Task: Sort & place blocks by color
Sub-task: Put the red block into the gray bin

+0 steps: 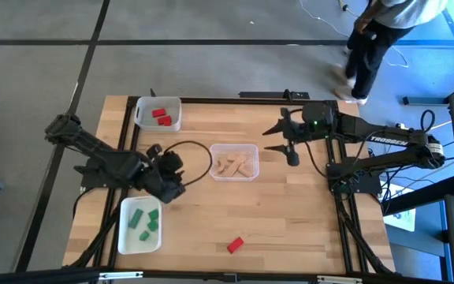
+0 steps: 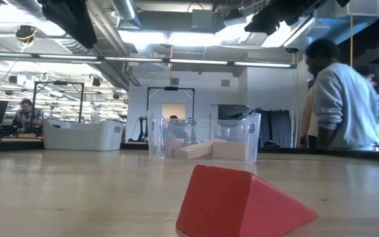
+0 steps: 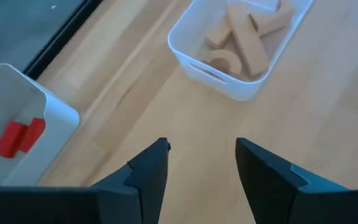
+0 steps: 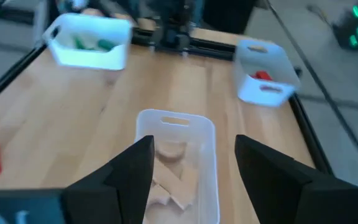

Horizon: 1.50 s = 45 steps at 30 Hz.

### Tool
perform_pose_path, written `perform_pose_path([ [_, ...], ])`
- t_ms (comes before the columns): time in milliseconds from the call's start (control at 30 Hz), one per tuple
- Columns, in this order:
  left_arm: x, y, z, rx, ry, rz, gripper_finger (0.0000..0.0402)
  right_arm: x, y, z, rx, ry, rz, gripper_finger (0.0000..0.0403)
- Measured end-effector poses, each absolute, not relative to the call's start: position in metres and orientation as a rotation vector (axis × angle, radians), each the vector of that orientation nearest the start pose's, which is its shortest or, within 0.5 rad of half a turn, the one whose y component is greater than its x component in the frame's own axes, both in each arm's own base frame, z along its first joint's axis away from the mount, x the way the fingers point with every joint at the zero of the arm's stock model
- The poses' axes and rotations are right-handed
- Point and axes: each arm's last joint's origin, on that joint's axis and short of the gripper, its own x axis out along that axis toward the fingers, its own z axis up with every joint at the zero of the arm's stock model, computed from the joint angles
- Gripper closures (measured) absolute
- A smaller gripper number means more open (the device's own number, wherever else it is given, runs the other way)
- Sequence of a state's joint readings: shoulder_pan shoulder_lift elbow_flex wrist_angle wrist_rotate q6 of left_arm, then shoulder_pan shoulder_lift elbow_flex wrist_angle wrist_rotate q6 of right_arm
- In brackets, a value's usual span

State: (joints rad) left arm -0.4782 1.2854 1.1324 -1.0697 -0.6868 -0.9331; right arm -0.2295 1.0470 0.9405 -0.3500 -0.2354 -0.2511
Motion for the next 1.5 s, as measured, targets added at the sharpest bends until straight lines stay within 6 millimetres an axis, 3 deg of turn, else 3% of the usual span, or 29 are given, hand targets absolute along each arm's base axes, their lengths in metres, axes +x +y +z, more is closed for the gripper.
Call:
perform_pose_path([
  [167, 0.217, -0.075, 0.292, -0.122, 0.868, 0.614, 0.0223, 0.224, -0.025, 0.325, -0.279, 0.404, 0.173, 0.0178],
  [333, 0.217, -0.067, 0.296, -0.132, 0.837, 0.650, 0.0223, 0.239, 0.003, 0.324, -0.268, 0.344, 0.256, 0.0178],
  [600, 0.213, -0.068, 0.300, -0.064, 0.872, 0.559, 0.0223, 0.277, 0.055, 0.296, -0.220, 0.360, 0.336, 0.0178],
  [700, 0.213, -0.069, 0.300, -0.034, 0.897, 0.521, 0.0223, 0.289, 0.075, 0.283, -0.156, 0.366, 0.381, 0.0178],
  [900, 0.214, -0.070, 0.300, 0.048, 0.931, 0.452, 0.0223, 0.305, 0.110, 0.237, -0.081, 0.535, 0.450, 0.0178],
  [1067, 0.212, -0.072, 0.304, 0.108, 0.912, 0.390, 0.0223, 0.317, 0.134, 0.206, -0.042, 0.572, 0.498, 0.0178],
  [1300, 0.211, -0.072, 0.306, 0.099, 0.899, 0.373, 0.0223, 0.327, 0.151, 0.165, 0.030, 0.664, 0.493, 0.0178],
  [1500, 0.209, -0.077, 0.308, 0.113, 0.902, 0.313, 0.0223, 0.331, 0.160, 0.147, 0.027, 0.703, 0.536, 0.0178],
])
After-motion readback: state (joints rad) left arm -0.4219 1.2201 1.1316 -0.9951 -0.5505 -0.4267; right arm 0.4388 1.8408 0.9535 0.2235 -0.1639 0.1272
